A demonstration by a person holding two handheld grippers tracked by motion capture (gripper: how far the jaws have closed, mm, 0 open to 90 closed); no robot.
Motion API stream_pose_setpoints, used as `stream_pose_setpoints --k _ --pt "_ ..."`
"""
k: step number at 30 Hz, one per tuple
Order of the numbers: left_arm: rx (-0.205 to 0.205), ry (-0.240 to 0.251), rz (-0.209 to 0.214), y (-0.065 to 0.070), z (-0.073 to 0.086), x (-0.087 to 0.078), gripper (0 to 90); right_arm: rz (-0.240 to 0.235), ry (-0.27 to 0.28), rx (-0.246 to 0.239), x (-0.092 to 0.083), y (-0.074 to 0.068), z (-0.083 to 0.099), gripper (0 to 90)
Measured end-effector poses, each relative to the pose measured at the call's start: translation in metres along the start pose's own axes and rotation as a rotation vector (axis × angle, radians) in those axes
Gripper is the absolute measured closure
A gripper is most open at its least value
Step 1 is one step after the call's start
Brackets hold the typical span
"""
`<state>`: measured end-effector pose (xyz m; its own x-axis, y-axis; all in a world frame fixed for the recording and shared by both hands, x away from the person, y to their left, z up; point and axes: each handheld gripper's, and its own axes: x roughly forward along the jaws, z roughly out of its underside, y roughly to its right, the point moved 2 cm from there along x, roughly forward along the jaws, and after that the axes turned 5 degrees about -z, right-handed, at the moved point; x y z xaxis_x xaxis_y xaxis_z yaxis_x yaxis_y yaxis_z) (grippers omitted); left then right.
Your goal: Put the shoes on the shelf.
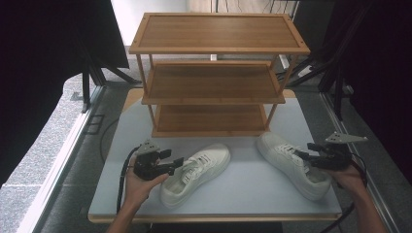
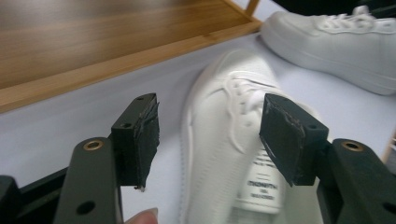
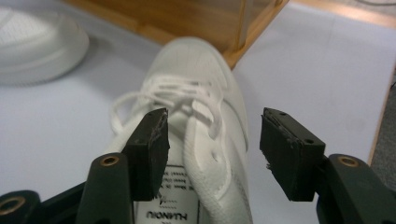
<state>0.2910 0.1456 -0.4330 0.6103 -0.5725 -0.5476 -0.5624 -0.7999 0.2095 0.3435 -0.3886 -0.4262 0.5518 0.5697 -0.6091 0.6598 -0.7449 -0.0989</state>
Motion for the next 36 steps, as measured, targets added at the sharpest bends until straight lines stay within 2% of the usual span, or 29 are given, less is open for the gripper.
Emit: stream_pose_setpoints --k 4,6,9,12,14,16,18,20,21,25,28,33,36 --pt "0.048 -0.026 0.013 0.008 0.003 0.002 36.7 -0.010 -0.054 -0.022 0.009 0.005 0.004 44.2" --pt "0.083 -0.070 -0.013 0.011 0.004 0.010 36.6 -0.018 -0.059 -0.034 0.012 0.006 0.003 45.9" --pt "0.091 -0.122 -0.016 0.014 0.003 0.023 38.1 -0.009 -0.089 -0.061 0.020 0.008 0.001 47.7" --pt "0.105 -0.163 -0.056 0.011 0.004 0.033 41.7 -0.038 -0.092 -0.066 0.025 0.012 0.000 49.0" --pt "0.091 -0.176 -0.050 0.009 0.006 0.037 43.3 -0.062 -0.085 -0.068 0.027 0.014 0.001 51.2" --pt "0.084 -0.181 -0.042 0.009 0.007 0.038 47.8 -0.080 -0.078 -0.072 0.027 0.015 0.002 53.6" --pt "0.098 -0.191 -0.038 0.011 0.006 0.038 54.0 -0.085 -0.079 -0.081 0.027 0.014 0.002 55.8" --pt "0.109 -0.199 -0.035 0.013 0.005 0.037 64.9 -0.076 -0.083 -0.095 0.028 0.012 0.002 58.7" --pt "0.108 -0.199 -0.031 0.014 0.005 0.037 69.2 -0.069 -0.082 -0.100 0.027 0.012 0.002 60.5" --pt "0.123 -0.195 -0.043 0.016 0.005 0.036 74.3 -0.028 -0.079 -0.137 0.026 0.007 0.002 69.4" --pt "0.127 -0.183 -0.040 0.015 0.005 0.036 76.4 0.041 -0.080 -0.165 0.026 0.005 0.003 81.2" --pt "0.107 -0.159 -0.016 0.014 0.006 0.033 78.5 0.052 -0.064 -0.130 0.026 0.004 0.003 83.6" --pt "0.080 -0.115 0.015 0.014 0.004 0.026 79.2 0.065 -0.037 -0.124 0.023 -0.003 0.002 83.8"
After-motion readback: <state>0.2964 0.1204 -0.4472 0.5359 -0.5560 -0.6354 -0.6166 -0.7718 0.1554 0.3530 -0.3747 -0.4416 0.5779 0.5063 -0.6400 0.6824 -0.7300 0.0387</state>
